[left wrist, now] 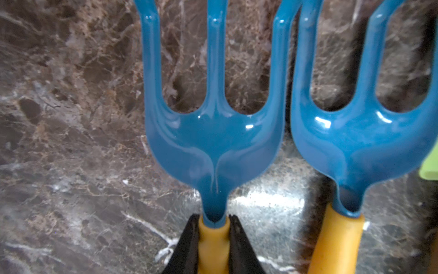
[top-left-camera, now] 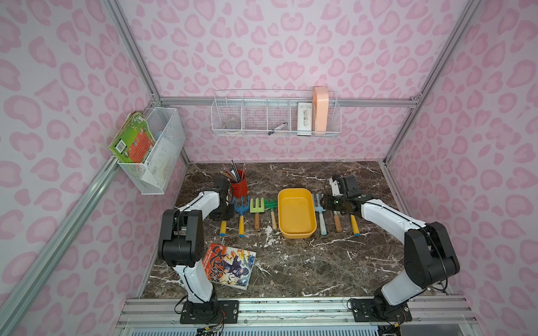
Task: Take the hand rake out of the storage box
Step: Place the rake at the center of the board.
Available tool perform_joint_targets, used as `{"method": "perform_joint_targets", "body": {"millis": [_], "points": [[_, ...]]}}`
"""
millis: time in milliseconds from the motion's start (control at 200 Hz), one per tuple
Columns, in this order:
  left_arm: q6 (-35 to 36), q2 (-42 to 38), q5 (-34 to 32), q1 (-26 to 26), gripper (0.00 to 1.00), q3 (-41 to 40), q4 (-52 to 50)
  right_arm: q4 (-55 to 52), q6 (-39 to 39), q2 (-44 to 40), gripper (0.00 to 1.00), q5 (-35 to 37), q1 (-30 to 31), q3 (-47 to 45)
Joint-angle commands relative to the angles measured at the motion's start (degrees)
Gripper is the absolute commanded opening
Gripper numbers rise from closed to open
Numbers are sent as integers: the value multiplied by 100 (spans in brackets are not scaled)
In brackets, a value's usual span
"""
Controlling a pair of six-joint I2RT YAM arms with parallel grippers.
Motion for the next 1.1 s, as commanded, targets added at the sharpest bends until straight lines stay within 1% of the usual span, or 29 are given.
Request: {"method": "perform_joint_targets", "body": {"millis": [0, 295, 345, 535, 625, 675, 795, 980, 1050, 1095], "points": [[8, 74, 78, 13, 13, -17, 193, 77, 27, 9, 48, 25, 9, -6], [28, 225, -66, 13, 14, 0, 192, 60, 19, 17, 48, 43, 10, -41], [21, 242, -90, 21, 17, 9, 174, 60, 23, 17, 48, 43, 10, -41], [-31, 233, -75, 22, 22, -19, 156, 43, 13, -17, 48, 39, -3, -33], [-50, 161, -131, 22, 28, -22, 123, 31, 1, -40, 48, 44, -27, -42], [-68, 89, -151, 22, 32, -31, 121, 33, -3, -54, 48, 43, -41, -55], [-114, -74, -160, 22, 37, 25, 52, 27, -10, -99, 48, 34, -60, -81], [-325, -555, -98, 22, 42, 234, -199, -10, -90, -169, 49, 61, -132, -62], [-469, -892, 52, 22, 43, 205, -191, -45, -203, -217, 53, 86, -211, -52], [-576, -1152, 191, 22, 45, 86, -59, -31, -324, -295, 57, 141, -286, -85]]}}
